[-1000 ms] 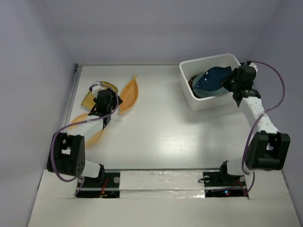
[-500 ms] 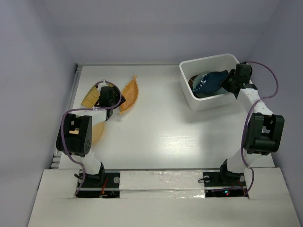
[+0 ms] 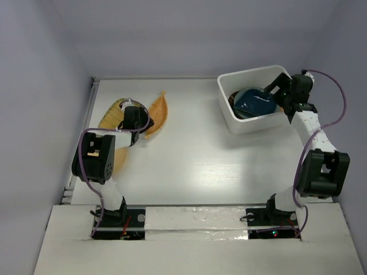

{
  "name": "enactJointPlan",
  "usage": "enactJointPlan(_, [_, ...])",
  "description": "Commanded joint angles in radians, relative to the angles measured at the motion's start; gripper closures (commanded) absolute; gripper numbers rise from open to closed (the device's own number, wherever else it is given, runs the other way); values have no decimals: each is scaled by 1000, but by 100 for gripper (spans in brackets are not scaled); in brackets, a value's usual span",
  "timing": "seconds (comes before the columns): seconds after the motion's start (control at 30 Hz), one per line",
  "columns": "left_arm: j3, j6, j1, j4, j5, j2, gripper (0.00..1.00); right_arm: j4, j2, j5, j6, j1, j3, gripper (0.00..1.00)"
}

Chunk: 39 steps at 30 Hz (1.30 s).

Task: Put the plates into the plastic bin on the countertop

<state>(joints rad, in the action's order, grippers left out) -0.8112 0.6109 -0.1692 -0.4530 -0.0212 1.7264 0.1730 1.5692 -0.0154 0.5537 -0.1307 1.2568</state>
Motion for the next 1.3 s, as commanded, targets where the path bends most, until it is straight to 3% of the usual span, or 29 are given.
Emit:
enactJointPlan(0.0, [-5, -2, -6, -44, 9, -2, 51, -53, -124, -31, 0, -4, -22, 5])
enactJointPlan(0.13, [-14, -2, -16, -44, 17, 7, 56, -145, -254, 55, 35, -4, -115, 8])
enactJointPlan(0.2, [-22, -2, -26, -36, 3, 13, 63, -191, -343, 101, 57, -4, -192, 18])
enactJointPlan(0.23, [-20, 0, -26, -38, 3, 12, 68, -242, -374, 153, 77, -4, -221, 20])
enactJointPlan(0.27, [-17, 1, -26, -39, 3, 10, 81, -263, -403, 182, 87, -4, -274, 23])
enactJointPlan(0.37, [-13, 7, -26, -47, 6, 7, 100, -319, -504, 273, 115, 8, -347, 34])
enactJointPlan(0.43, [-5, 13, -26, -58, 17, -5, 100, -322, -563, 304, 111, 42, -396, 50])
enactJointPlan(0.47, [1, 18, -26, -62, 17, -13, 100, -325, -580, 314, 106, 81, -411, 72])
enactJointPlan(0.57, [40, 36, -26, -102, 69, -76, 100, -316, -636, 318, 78, 172, -459, 100])
enactJointPlan(0.7, [125, 92, -35, -162, 159, -233, 100, -360, -666, 319, 74, 403, -500, 100])
enactJointPlan(0.73, [141, 104, -35, -174, 174, -264, 100, -386, -661, 316, 81, 439, -508, 94])
enactJointPlan(0.77, [155, 128, -44, -191, 187, -292, 100, -395, -655, 302, 83, 472, -511, 69])
enactJointPlan(0.83, [196, 150, -53, -200, 219, -382, 100, -426, -623, 276, 87, 560, -511, 41])
enactJointPlan(0.87, [205, 159, -64, -204, 227, -411, 100, -435, -606, 249, 91, 586, -510, 22])
enactJointPlan(0.9, [227, 171, -79, -205, 243, -466, 100, -438, -586, 236, 89, 609, -499, 15])
enactJointPlan(1.0, [260, 185, -105, -188, 251, -569, 100, -426, -483, 175, 77, 687, -452, 5])
enactJointPlan(1.27, [328, 236, -150, -171, 285, -734, 100, -509, -301, 158, 143, 743, -416, 3])
